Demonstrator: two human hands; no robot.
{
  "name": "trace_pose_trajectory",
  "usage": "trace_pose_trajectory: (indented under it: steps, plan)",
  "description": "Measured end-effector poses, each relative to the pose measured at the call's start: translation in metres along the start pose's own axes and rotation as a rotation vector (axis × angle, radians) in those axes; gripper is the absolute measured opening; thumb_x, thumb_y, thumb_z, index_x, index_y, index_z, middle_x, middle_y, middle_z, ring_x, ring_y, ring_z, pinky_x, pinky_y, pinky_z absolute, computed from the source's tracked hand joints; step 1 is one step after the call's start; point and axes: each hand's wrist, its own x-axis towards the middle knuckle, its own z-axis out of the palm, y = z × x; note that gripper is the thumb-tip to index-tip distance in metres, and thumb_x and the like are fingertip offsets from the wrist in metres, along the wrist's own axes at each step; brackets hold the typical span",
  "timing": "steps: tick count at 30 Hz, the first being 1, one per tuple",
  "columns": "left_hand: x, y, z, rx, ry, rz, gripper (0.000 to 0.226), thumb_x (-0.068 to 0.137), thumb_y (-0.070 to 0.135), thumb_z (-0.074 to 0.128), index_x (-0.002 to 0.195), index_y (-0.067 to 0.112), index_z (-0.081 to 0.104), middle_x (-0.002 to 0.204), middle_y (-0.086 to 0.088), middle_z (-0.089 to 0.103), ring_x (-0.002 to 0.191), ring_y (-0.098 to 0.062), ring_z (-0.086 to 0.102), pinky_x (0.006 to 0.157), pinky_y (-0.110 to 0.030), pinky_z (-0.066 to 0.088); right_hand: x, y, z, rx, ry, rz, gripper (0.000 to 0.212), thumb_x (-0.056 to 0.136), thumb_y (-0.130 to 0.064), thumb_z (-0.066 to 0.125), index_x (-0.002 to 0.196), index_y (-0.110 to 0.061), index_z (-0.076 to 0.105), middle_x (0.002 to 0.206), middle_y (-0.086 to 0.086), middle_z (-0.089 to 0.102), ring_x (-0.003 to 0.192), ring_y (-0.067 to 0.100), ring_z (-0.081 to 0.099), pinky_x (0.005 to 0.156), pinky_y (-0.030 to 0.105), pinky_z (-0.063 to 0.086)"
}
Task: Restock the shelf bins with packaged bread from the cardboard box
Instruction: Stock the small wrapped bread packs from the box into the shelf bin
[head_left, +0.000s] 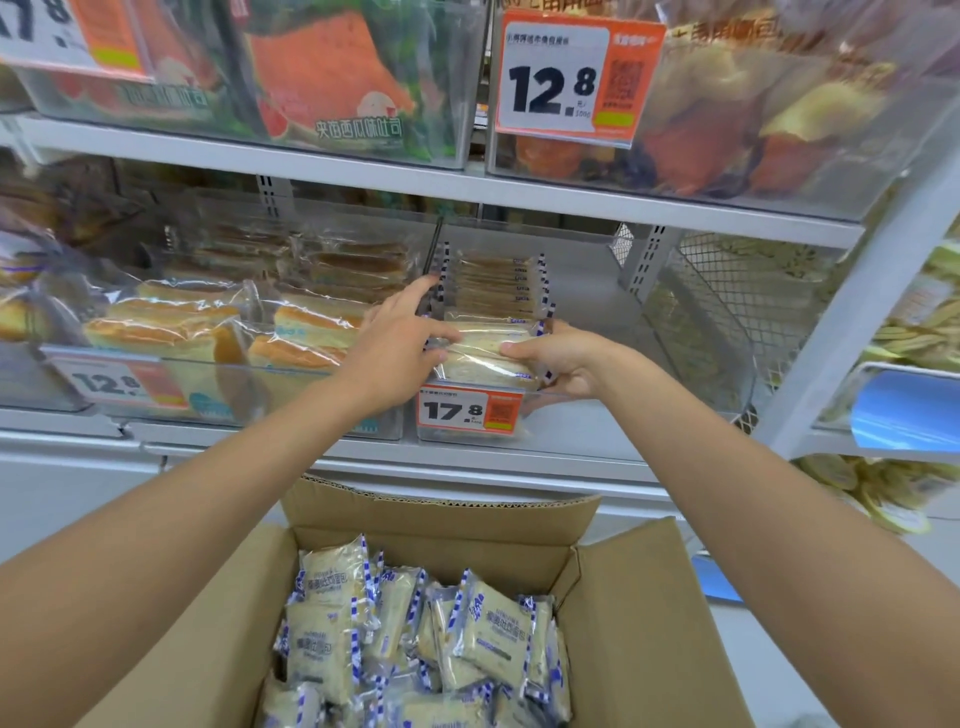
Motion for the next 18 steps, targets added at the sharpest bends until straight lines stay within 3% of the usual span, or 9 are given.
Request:
trace_pose_trajectory:
  steps: [4,7,8,10,13,15,18]
  plan:
    - [-0.004,0.006,-0.012,0.033,-0.042,-0.024,0.032,0.092,0.034,0.063,0.124,0.036,0.064,0.162,0.0,0.016,0.148,-0.026,0.015,0.119,-0.052,0.015,-0.022,-0.004,-0.006,-0.187,-0.002,0.022,0.069,0.082,-0.035,0.076,0.137,-0.012,0.04,0.14,0.013,0.046,0.114,0.04,0.057,0.072,0.054,0.059]
    - [-0.017,0.019,-0.023,0.055,0.099,0.004,0.03,0.089,0.036,0.066,0.118,0.033,0.066,0.149,0.0,0.041,0.139,-0.023,0.03,0.113,-0.045,0.023,-0.043,-0.002,-0.007,-0.588,0.282,-0.157,0.079,0.089,-0.049,0.062,0.146,-0.008,0.025,0.144,0.013,0.037,0.125,0.035,0.047,0.092,0.047,0.052]
    - [-0.024,0.025,-0.026,0.044,0.148,0.027,0.025,0.088,0.034,0.067,0.113,0.029,0.068,0.136,0.001,0.051,0.128,-0.02,0.041,0.107,-0.042,0.03,-0.051,0.001,-0.005,-0.645,0.376,-0.282,0.069,0.09,-0.044,0.062,0.142,-0.009,0.032,0.141,0.015,0.041,0.123,0.033,0.049,0.095,0.044,0.049]
    - [-0.041,0.035,-0.024,-0.047,0.158,0.045,0.013,0.089,0.029,0.066,0.1,0.025,0.068,0.103,0.007,0.059,0.098,-0.014,0.051,0.088,-0.035,0.042,-0.07,0.013,0.003,-0.603,0.466,-0.507,0.037,0.088,-0.027,0.061,0.122,-0.013,0.051,0.118,0.009,0.055,0.103,0.025,0.057,0.085,0.036,0.048]
    - [-0.074,0.038,-0.004,-0.251,-0.001,-0.053,0.003,0.088,0.021,0.066,0.09,0.018,0.067,0.084,0.008,0.061,0.08,-0.014,0.058,0.072,-0.029,0.046,-0.096,0.048,0.025,-0.528,0.431,-0.655,0.012,0.083,-0.01,0.056,0.091,-0.018,0.06,0.08,-0.003,0.057,0.073,0.013,0.053,0.069,0.027,0.04]
    - [-0.101,0.029,0.02,-0.315,-0.134,-0.145,0.005,0.087,0.019,0.068,0.09,0.015,0.069,0.086,0.002,0.067,0.082,-0.017,0.062,0.071,-0.028,0.047,-0.103,0.084,0.04,-0.574,0.361,-0.649,0.014,0.084,-0.007,0.056,0.086,-0.02,0.061,0.079,-0.004,0.058,0.072,0.011,0.052,0.067,0.025,0.038]
    - [-0.145,0.003,0.055,-0.365,-0.301,-0.293,0.002,0.086,0.017,0.069,0.088,0.017,0.069,0.087,0.0,0.069,0.084,-0.017,0.064,0.075,-0.027,0.048,-0.091,0.151,0.056,-0.64,0.12,-0.443,0.013,0.09,-0.01,0.057,0.094,-0.02,0.064,0.09,-0.003,0.064,0.083,0.012,0.058,0.07,0.022,0.041]
